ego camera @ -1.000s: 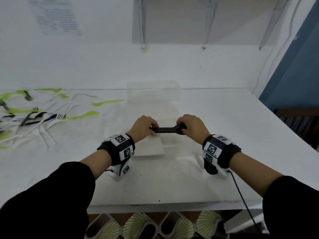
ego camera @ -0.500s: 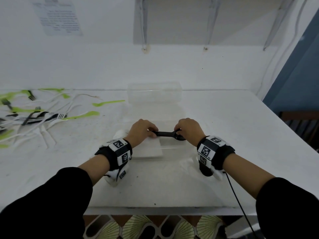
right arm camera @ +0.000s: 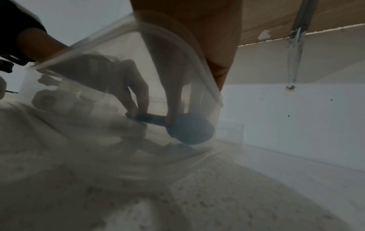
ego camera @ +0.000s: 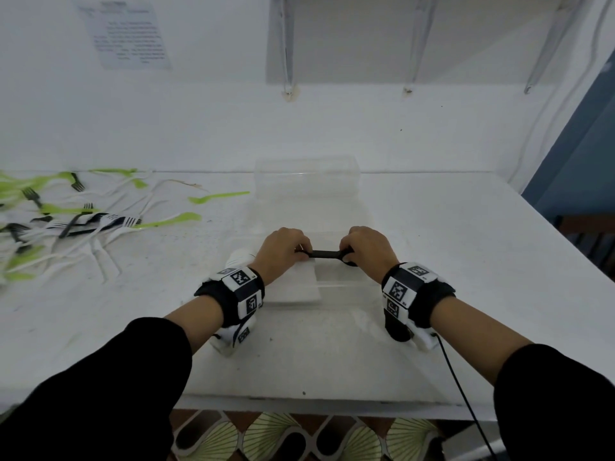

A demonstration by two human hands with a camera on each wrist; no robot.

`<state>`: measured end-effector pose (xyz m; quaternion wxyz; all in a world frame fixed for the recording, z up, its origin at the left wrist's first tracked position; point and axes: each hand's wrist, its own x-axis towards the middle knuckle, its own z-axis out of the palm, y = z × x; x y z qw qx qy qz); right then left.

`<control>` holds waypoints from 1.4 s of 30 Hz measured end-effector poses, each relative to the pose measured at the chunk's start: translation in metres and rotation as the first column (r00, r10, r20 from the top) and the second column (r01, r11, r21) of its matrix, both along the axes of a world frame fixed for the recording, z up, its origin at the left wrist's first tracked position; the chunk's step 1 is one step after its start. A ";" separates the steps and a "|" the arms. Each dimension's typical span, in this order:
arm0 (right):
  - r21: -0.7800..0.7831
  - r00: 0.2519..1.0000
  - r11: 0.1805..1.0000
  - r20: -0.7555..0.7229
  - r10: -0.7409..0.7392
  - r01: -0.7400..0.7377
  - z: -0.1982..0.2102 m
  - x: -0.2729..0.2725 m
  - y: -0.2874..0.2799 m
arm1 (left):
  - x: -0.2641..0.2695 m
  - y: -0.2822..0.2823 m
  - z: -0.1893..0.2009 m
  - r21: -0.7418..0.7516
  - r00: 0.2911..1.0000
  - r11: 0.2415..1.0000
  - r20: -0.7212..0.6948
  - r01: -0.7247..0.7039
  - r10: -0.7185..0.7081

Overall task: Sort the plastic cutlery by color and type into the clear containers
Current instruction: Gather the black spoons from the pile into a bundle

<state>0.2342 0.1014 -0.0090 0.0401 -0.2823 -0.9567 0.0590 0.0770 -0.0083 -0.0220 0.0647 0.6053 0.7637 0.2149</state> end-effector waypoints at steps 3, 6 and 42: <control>0.012 1.000 1.000 -0.001 -0.001 0.001 -0.002 0.001 0.000 | 0.000 0.001 0.000 -0.012 1.000 1.000 -0.020 0.003 -0.003; 0.006 0.999 1.000 -0.023 -0.022 0.022 -0.002 0.002 -0.001 | 0.000 0.000 -0.002 0.007 1.000 1.000 -0.020 0.002 -0.001; -0.328 0.850 0.890 -0.516 0.110 -0.315 0.043 -0.184 -0.131 | -0.139 -0.148 0.047 0.319 0.887 0.846 0.327 -0.427 0.325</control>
